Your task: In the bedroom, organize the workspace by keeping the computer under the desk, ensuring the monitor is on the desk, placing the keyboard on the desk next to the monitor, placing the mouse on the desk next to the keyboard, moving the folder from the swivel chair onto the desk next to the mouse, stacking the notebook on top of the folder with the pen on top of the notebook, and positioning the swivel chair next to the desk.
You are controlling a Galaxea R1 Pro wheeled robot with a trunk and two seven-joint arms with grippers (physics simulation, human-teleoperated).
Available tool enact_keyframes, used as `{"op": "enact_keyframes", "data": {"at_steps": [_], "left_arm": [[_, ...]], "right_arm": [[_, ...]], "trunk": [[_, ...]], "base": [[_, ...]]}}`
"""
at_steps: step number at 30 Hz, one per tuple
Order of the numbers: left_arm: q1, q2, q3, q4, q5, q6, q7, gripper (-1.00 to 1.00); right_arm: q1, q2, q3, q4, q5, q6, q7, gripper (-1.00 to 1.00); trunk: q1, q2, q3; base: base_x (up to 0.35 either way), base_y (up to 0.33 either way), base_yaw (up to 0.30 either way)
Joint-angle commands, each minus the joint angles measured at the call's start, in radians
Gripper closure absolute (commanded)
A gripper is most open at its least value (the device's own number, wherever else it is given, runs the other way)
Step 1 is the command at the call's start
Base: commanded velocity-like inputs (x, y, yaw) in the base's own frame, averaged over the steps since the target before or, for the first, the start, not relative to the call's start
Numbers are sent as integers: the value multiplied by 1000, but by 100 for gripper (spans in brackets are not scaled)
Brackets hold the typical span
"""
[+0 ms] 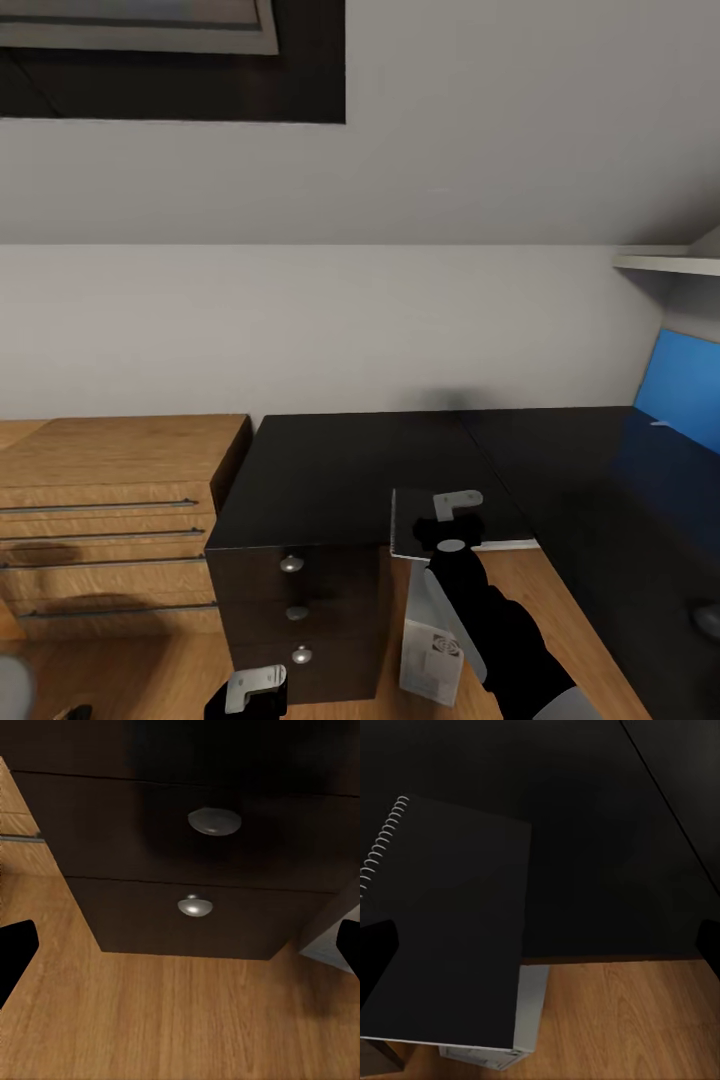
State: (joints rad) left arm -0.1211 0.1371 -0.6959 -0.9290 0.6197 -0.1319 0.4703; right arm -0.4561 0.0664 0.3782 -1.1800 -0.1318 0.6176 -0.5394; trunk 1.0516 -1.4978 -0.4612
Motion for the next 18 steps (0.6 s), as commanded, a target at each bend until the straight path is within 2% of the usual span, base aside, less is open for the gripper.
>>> {"op": "enact_keyframes", "data": {"at_steps": [1, 6, 18], "left_arm": [[-2, 2, -7, -1, 10, -8, 7, -100], [-2, 2, -7, -1, 9, -9, 7, -100], [-2, 2, -6, -1, 9, -8, 7, -100]], "right_arm": [[-1, 0, 2, -1, -11, 2, -10, -100], [-1, 1, 3, 3, -11, 1, -10, -100], [-1, 1, 17, 9, -10, -39, -10, -100]], "trunk": [[0, -1, -1], [0, -1, -2], [0, -1, -2]], "base": [[0, 0, 80], [0, 0, 186], [0, 0, 266]]}}
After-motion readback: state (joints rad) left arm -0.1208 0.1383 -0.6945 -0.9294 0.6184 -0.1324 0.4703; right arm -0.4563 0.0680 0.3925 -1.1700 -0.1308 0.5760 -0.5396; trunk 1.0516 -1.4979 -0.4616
